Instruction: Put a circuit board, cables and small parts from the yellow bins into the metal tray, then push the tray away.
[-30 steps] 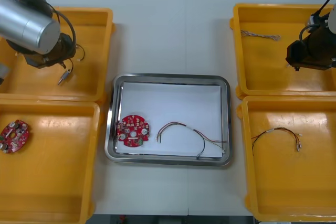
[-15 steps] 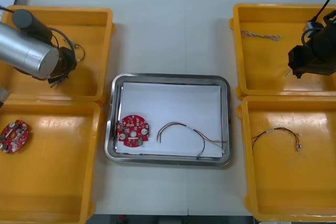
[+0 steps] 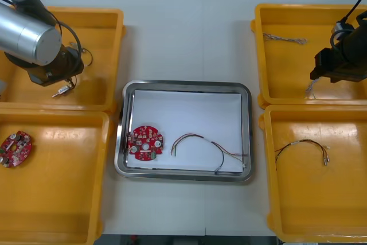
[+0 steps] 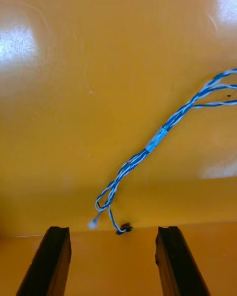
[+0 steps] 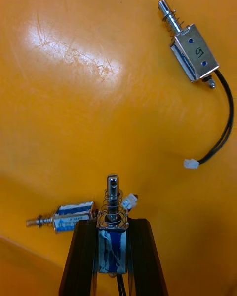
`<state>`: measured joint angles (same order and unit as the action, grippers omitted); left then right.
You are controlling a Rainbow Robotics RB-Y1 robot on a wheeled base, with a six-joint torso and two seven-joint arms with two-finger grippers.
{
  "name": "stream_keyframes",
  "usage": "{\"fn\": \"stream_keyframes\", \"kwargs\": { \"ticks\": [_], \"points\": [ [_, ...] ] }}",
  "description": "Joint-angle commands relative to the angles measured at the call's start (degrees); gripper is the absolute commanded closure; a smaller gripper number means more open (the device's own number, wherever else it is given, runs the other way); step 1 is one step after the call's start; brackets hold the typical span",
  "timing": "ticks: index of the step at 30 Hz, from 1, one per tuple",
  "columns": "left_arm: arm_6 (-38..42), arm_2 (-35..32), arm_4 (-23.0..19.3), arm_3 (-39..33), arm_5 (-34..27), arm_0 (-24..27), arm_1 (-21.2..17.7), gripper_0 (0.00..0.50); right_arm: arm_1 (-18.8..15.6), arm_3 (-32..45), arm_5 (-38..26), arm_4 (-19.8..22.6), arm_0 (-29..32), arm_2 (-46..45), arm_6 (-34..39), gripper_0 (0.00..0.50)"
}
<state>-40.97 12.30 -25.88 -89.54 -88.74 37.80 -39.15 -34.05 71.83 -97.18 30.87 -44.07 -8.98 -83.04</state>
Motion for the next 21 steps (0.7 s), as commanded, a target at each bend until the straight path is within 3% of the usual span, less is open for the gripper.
{"fn": "stream_keyframes", "kwargs": {
  "ticks": [1, 8, 21],
  "points": [
    [-6.1, -2.0, -2.7, -2.6, -5.0, 5.9, -3.1, 0.500, 0.0, 2.0, 0.5, 0.2, -1.6, -3.0, 0.8, 0.000],
    [-7.5, -4.1, -7.3, -2.6, -10.5, 9.5, -4.7, 0.500, -0.5, 0.5, 1.0, -0.8, -3.1, -3.0, 8.1, 0.000],
    [-9.5, -5.4, -18.5, -4.9, -17.7, 14.2, -11.7, 0.500, -0.4, -13.4, 5.0, -3.9, -10.3, -2.9, 14.2, 0.000]
  ]
}}
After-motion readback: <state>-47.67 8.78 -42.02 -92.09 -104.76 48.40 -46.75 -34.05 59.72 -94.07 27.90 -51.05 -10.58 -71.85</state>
